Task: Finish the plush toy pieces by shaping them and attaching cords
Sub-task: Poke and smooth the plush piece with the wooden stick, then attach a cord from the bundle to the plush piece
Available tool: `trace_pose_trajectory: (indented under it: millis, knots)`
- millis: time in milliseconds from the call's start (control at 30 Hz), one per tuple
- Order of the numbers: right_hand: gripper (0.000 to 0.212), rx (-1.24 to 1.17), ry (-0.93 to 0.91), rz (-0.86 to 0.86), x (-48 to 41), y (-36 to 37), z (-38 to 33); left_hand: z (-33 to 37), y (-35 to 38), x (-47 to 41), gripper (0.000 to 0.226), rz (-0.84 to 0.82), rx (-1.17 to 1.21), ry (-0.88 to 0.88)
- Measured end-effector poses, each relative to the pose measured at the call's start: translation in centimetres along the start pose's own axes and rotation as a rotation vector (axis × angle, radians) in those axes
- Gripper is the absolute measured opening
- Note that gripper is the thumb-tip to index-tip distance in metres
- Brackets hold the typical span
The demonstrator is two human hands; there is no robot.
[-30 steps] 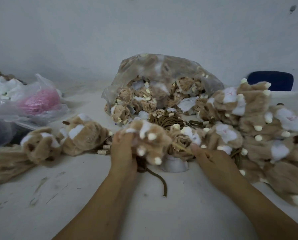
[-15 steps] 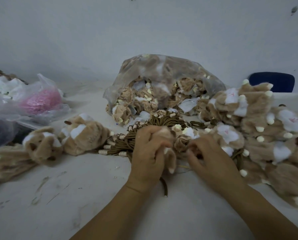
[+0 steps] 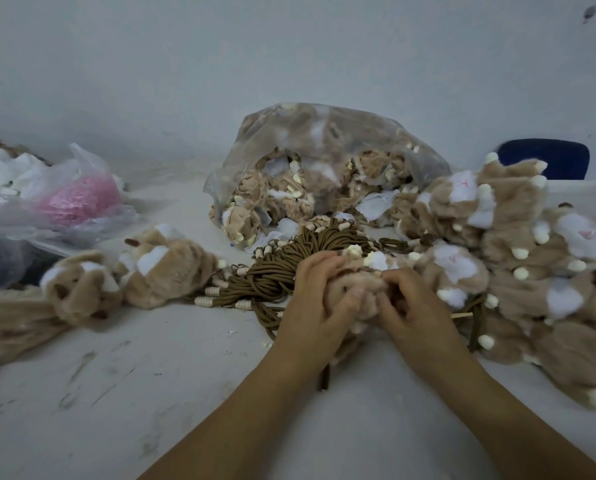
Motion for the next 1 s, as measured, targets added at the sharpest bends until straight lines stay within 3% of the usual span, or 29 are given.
trace_pose_trajectory:
  millis: [100, 200, 267, 300, 367, 467, 600, 733, 833, 933, 1000]
  knots:
    - [0.025, 0.001, -0.036, 0.048, 0.1, -0.3, -0.5, -1.7, -0.2, 0.0, 0.049, -0.074, -0.126, -0.168]
    - [0.028, -0.018, -0.019, 0.027, 0.1, -0.2, -0.1, -1.4, -0.3, -0.2, 0.030, -0.080, -0.199, -0.067]
    - [0.017, 0.001, -0.042, 0.026, 0.1, -0.5, -0.2, -0.8, -0.4, -0.2, 0.027, -0.040, -0.207, -0.003]
    - [0.006, 0.037, -0.061, 0.031, 0.0, -0.6, -0.1, -0.6, -0.6, -0.1, 0.024, 0.012, -0.173, 0.009]
    - [0.029, 0.192, -0.088, 0.025, -0.2, -0.6, 0.4, -0.5, -1.8, -0.1, 0.028, 0.172, -0.043, -0.027]
    - [0.024, 0.389, -0.036, -0.103, -0.4, 0.5, 1.7, -1.3, -4.9, 0.1, 0.030, 0.523, 0.163, -0.145]
    - [0.024, 0.435, 0.006, -0.183, -0.2, 1.7, 3.4, -4.5, -8.3, 0.7, 0.027, 0.927, 0.473, -0.378]
    - [0.022, 0.189, 0.084, -0.016, -0.6, 0.5, 2.9, -5.6, -8.8, 1.0, 0.048, 0.994, 0.566, -0.409]
    - [0.012, -0.063, 0.210, 0.203, -0.7, -1.4, 2.6, -5.6, -8.5, 0.8, 0.038, 0.958, 0.563, -0.374]
    - [0.030, -0.045, 0.348, 0.440, -0.4, -3.7, 3.7, -5.8, -8.4, 0.7, 0.030, 0.949, 0.571, -0.357]
    - [0.030, 0.016, 0.378, 0.489, -0.2, -4.8, 4.1, -5.9, -8.4, 0.7, 0.031, 0.955, 0.600, -0.354]
Point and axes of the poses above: each hand's wrist, its own x-axis away from the middle knuckle, its own y-axis out of the palm, z = x × y, the point moved 5 cm from there along -x, towards the middle knuckle, and after that the axes turned 12 degrees about x, right-handed, at the moved point
